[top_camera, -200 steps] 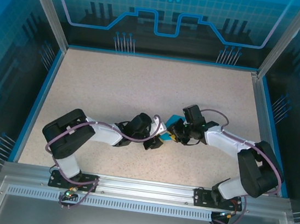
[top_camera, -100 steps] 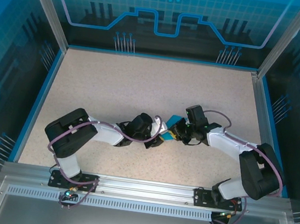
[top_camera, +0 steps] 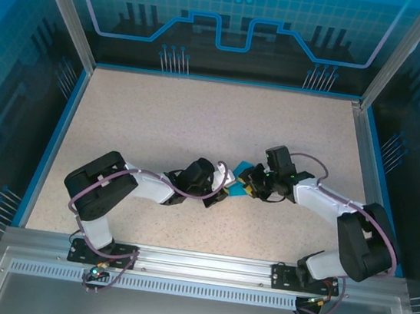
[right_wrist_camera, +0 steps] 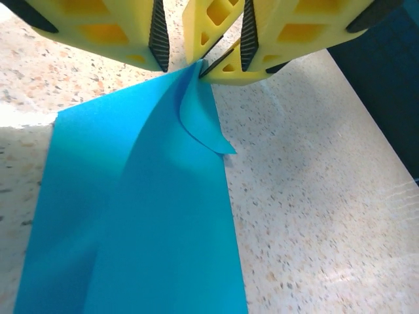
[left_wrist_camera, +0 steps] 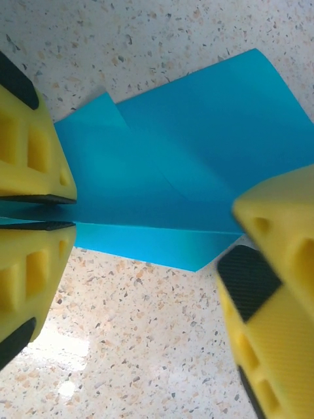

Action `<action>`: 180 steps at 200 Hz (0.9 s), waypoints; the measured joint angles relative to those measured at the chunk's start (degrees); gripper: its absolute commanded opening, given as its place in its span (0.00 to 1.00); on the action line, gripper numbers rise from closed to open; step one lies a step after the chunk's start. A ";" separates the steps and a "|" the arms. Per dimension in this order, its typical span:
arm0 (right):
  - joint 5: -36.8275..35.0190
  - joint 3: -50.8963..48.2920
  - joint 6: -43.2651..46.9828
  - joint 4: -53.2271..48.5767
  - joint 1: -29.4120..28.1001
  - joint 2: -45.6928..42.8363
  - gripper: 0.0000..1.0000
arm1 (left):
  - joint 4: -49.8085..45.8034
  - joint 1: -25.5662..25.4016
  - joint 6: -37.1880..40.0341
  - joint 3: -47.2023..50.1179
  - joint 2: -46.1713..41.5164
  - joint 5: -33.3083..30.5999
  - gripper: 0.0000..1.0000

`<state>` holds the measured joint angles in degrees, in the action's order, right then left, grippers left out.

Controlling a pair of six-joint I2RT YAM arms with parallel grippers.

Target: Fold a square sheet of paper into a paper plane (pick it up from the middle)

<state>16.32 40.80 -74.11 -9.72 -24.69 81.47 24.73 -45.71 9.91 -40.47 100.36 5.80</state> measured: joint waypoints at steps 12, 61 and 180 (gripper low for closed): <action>-0.83 -0.07 1.44 -0.81 0.68 -1.81 0.46 | -0.02 0.00 -0.98 0.00 0.00 0.04 0.16; -3.56 -2.62 9.07 -1.86 2.23 -9.22 0.53 | -0.63 1.16 -8.33 -1.27 0.00 4.22 0.13; -1.66 -3.67 20.22 3.34 0.55 0.92 0.47 | 0.20 7.19 -31.69 -3.32 3.32 16.96 0.13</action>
<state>14.66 37.12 -53.89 -6.37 -24.14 82.39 24.93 -38.52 -21.78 -43.79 103.68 22.76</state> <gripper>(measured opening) 0.475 0.131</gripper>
